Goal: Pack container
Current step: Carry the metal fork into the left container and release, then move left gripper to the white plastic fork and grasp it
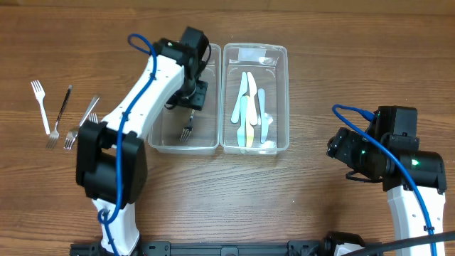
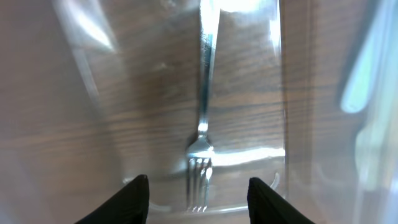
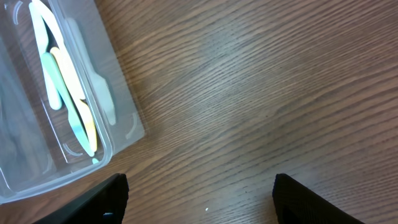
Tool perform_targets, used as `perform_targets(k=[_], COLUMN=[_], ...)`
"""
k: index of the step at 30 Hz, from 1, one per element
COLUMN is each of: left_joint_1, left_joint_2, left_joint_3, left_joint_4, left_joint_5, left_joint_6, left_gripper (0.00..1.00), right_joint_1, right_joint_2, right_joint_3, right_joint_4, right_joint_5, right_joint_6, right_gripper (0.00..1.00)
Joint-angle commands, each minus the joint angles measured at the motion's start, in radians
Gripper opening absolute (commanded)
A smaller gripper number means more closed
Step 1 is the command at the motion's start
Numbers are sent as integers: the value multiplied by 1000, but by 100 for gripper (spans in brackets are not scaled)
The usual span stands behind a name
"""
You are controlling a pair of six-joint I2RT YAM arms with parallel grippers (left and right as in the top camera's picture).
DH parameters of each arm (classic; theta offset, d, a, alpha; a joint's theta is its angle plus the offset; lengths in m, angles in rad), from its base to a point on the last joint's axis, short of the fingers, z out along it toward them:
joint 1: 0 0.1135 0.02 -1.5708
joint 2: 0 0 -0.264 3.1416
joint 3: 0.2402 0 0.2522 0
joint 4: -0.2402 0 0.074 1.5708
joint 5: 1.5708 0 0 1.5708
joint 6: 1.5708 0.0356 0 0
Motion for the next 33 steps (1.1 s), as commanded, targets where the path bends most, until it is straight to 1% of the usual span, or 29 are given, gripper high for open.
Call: perform_targets(k=[1,4,5,7,11,15,18,20,22,25,27,33], left_joint_1=[56,131,172,237,383,500,554,584,604,625,641,680], left_joint_2=[-184,-302,-345,-395,-462,-482,-482,-482,-482,-480,-479,-473], left_joint_3=[103,103,103,102,80,-18,-129,-237,-341,-463,-528,-652], left_joint_4=[-72,-119,-142,-173,-216,-196,-132,-58,25,146,219,383], left_joint_5=[-96,-95,-95,-95,-93,-86,-63,-47,-47,-47,-39,-24], left_joint_6=[14,-4,-9,-13,-19,-19,-19,-19,-17,18,43,140], left_gripper=[57,63,68,72,76,77,77,77,80,81,85,88], right_joint_1=[4,4,4,4,4,4,4,4,4,4,4,4], right_joint_2=[-4,-4,-4,-4,-4,-4,-4,-4,-4,-4,-4,-4], right_joint_3=[-1,-1,-1,-1,-1,-1,-1,-1,-1,-1,-1,-1], right_joint_4=[2,2,2,3,3,2,2,2,2,2,2,3], right_joint_5=[-3,-3,-3,-3,-3,-3,-3,-3,-3,-3,-3,-3], right_joint_6=[-4,-4,-4,-4,-4,-4,-4,-4,-4,-4,-4,-4], right_gripper=[77,77,77,77,77,77,77,77,77,77,77,77])
